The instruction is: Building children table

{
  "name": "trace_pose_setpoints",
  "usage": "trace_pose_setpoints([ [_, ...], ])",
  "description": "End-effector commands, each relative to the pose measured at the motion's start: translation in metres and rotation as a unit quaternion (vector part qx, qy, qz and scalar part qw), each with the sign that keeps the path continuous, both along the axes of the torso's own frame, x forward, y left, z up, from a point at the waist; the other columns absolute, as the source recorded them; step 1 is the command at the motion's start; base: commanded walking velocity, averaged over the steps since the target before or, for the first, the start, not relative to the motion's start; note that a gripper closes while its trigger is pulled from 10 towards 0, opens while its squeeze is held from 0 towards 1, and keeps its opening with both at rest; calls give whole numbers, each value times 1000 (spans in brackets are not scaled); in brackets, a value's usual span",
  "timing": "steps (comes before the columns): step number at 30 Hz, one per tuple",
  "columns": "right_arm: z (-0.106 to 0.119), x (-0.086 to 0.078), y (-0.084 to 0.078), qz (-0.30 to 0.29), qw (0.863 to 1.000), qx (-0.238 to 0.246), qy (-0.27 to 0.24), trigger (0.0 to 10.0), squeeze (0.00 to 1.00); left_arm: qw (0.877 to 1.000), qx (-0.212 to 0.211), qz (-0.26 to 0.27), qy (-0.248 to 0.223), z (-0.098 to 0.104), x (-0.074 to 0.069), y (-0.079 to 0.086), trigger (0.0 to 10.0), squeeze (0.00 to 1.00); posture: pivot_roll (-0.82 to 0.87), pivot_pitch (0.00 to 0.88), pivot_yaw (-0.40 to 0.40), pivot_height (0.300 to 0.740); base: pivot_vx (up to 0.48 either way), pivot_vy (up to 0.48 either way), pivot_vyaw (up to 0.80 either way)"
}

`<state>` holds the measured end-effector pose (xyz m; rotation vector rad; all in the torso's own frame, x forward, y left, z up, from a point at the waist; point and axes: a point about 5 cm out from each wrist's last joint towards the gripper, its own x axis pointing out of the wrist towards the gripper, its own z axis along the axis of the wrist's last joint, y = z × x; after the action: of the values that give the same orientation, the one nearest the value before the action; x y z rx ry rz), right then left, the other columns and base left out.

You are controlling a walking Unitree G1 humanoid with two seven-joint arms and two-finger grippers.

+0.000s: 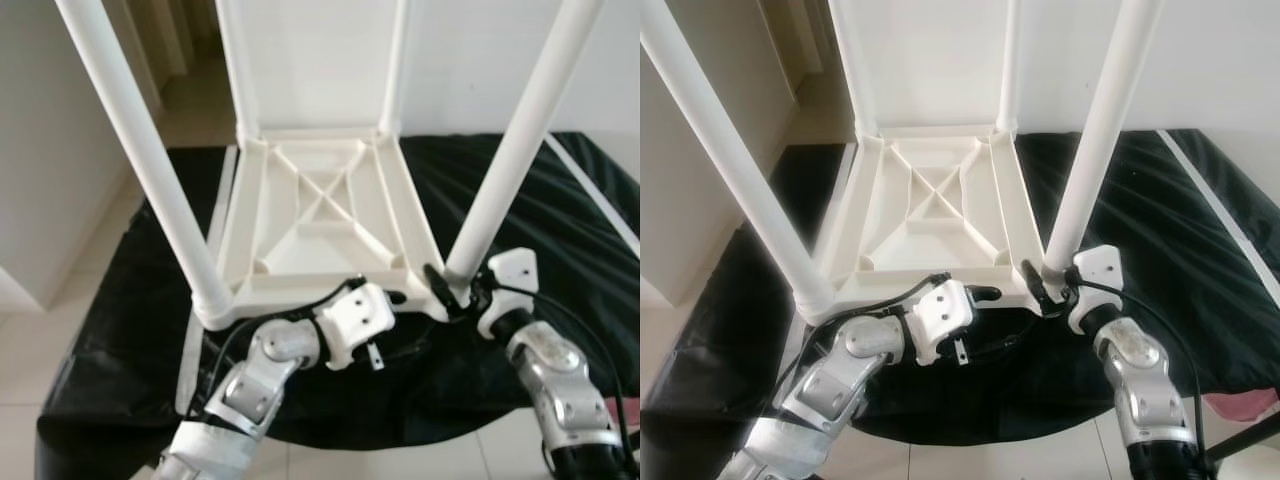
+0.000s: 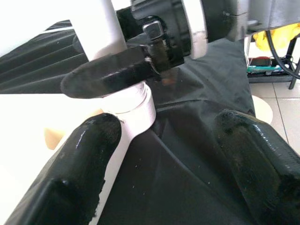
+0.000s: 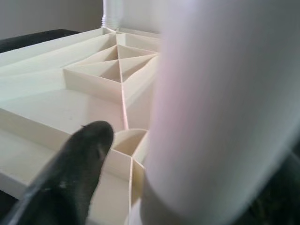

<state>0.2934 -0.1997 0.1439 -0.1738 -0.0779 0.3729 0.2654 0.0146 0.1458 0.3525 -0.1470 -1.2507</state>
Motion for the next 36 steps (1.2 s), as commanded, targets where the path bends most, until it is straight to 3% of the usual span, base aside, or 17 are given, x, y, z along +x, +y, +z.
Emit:
trace_pose_setpoints([
  [1,-6,2,1,20,1000,-12,15,4902,0,1000,3,4,-6,1,1,1,10000,0,-67,0,24,740,0,0,0],
  [2,-6,2,1,20,1000,-12,15,4902,0,1000,3,4,-6,1,1,1,10000,0,-67,0,24,740,0,0,0],
  [3,-7,5,0,29,999,-20,16,2275,0,1000,2,7,-6,1,1,2,10000,0,-62,0,21,740,0,0,0],
  [4,-7,5,0,29,999,-20,16,2275,0,1000,2,7,-6,1,1,2,10000,0,-62,0,21,740,0,0,0],
  [5,-7,6,0,33,999,-20,17,39,0,1000,2,7,-6,1,1,2,10000,0,-62,0,21,740,0,0,0],
  [15,-13,7,-1,49,998,-25,28,0,0,1000,3,12,-7,2,2,4,10000,0,-54,0,20,740,0,0,0],
  [16,-14,8,-3,42,998,-24,29,8745,0,1000,3,12,-7,2,2,4,10000,0,-55,0,23,740,0,0,0],
  [17,-14,8,-3,42,998,-24,29,8745,0,1000,3,12,-7,2,2,4,10000,0,-55,0,23,740,0,0,0],
  [18,-15,9,-5,32,999,-22,31,10000,0,1000,4,10,-7,1,2,4,10000,0,-60,0,29,740,0,0,0],
  [21,-16,9,-5,23,999,-22,34,10000,0,1000,6,8,-7,1,1,4,10000,0,-61,0,29,740,0,0,0],
  [26,-20,14,-8,-51,997,-20,45,10000,0,1000,6,7,-7,1,2,4,10000,0,-63,0,27,740,0,0,0],
  [29,-22,12,-2,-72,996,-9,49,10000,0,1000,6,7,-7,1,2,4,10000,0,-62,0,24,740,0,0,0],
  [36,-25,11,1,-196,978,36,55,10000,0,1000,6,9,-5,-1,2,3,10000,0,-70,0,22,740,0,0,0],
])
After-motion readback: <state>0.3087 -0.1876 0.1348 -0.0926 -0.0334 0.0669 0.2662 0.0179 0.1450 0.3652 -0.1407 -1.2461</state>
